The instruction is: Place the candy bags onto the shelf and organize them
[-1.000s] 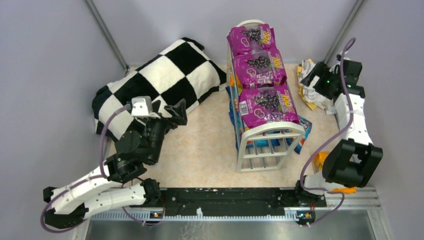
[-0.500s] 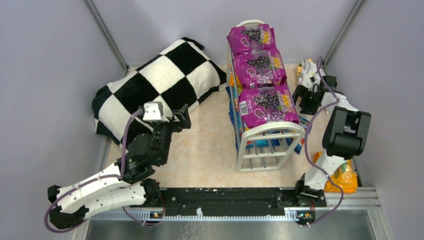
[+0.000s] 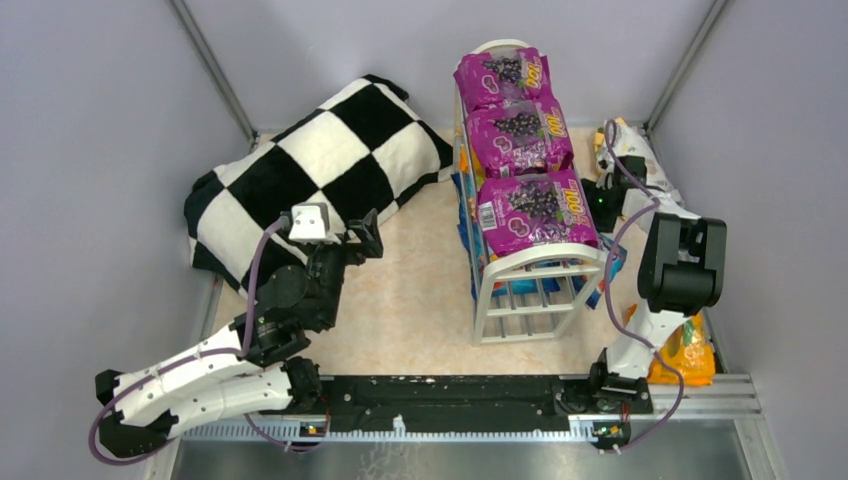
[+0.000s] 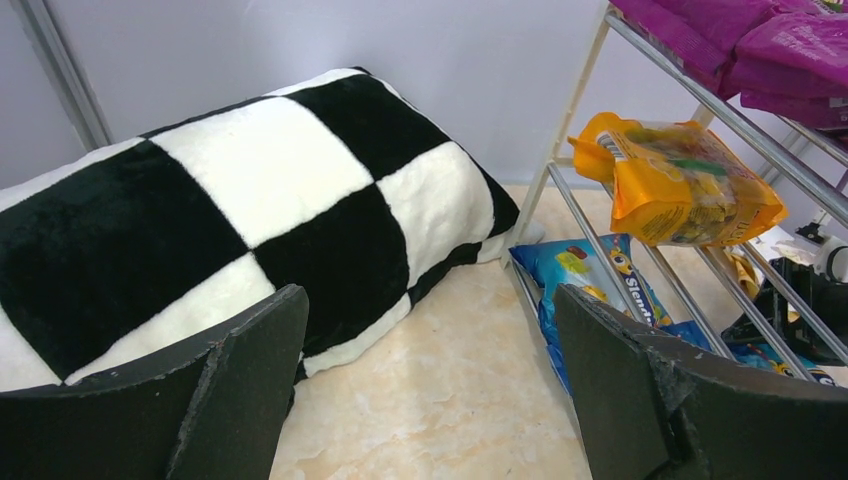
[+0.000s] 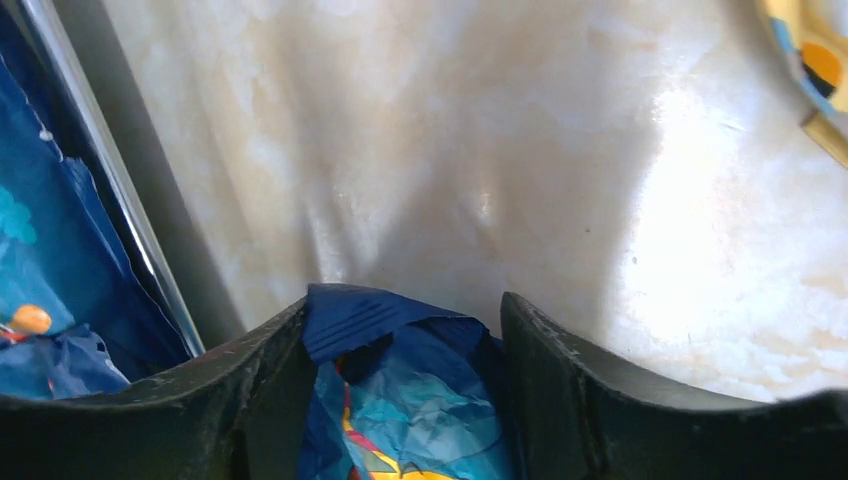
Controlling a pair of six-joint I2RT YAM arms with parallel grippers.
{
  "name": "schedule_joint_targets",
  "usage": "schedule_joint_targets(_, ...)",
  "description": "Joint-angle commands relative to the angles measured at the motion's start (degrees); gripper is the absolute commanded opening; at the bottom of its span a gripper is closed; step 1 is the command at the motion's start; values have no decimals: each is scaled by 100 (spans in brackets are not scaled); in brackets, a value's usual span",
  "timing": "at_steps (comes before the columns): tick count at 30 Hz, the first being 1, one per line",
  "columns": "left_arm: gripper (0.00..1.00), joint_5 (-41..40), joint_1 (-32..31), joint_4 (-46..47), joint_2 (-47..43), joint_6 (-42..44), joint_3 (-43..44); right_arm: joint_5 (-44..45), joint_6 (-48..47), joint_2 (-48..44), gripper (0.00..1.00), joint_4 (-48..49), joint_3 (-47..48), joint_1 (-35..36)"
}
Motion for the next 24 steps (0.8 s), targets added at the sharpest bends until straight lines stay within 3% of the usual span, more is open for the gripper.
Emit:
schedule_joint_targets(1, 98, -44, 15, -48, -15, -183, 251, 642, 166, -391, 56, 193, -38, -47)
schedule_joint_targets(9, 98, -68, 19, -279, -72, -424, 233, 834, 822, -797, 21, 309, -198, -412)
schedule_joint_targets(12, 98, -66, 29, -349, -73, -535, 215, 742, 1400, -930, 1, 518, -326, -795)
schedule_joint_targets(21, 98, 29, 45, -525, -21, -976, 224, 1535, 4480, -1342, 0, 1731, -1039, -1166)
schedule_joint_targets(24, 98, 25, 46, -719, -43, -1174, 229, 2037, 5464, -1411, 0, 1627, -1117, -1163)
